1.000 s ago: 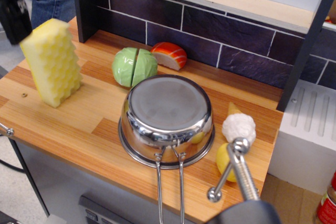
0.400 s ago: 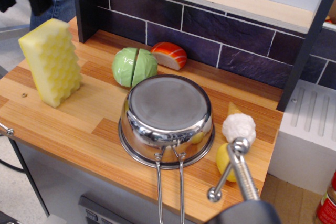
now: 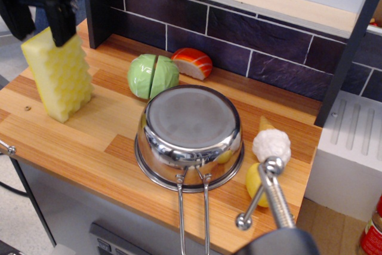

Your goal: Wipe pot with sponge

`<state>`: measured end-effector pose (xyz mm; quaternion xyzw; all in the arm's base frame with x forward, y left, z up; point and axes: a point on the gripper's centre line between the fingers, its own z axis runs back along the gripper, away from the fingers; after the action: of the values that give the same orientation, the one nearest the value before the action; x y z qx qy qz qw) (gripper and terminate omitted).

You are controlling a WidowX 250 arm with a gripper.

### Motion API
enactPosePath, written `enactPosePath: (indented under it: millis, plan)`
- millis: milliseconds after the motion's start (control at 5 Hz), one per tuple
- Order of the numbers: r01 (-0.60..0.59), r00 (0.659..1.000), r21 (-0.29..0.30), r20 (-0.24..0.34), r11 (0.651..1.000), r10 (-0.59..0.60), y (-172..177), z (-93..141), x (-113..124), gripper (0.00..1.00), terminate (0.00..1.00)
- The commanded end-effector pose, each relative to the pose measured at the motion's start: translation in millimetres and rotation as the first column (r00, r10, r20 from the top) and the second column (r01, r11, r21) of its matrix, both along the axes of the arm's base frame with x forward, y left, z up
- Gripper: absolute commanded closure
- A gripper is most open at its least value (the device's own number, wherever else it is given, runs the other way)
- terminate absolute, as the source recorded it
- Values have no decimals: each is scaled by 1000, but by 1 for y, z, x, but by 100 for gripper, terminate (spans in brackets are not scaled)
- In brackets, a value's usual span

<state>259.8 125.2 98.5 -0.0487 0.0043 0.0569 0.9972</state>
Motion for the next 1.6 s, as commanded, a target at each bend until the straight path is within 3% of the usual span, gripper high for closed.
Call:
enactPosePath:
  millis: [0, 200, 400, 800, 1000, 1200, 1400]
  plan:
    - [-25, 1000, 44, 13, 999, 24, 1, -18, 12, 0, 0]
    - [-39, 999, 7, 11, 999, 39, 0, -12, 15, 100, 0]
    - [-60, 997, -44, 42, 997, 62, -9, 18, 17, 100, 0]
    - [-146, 985, -92, 83, 985, 153, -67, 71, 21, 100, 0]
    - [-141, 986, -9, 90, 990, 142, -108, 65, 17, 100, 0]
    - [-137, 986, 126, 110, 982, 123, -133, 35, 15, 100, 0]
    - [-117, 991, 181, 89, 977, 102, -144, 19, 15, 100, 0]
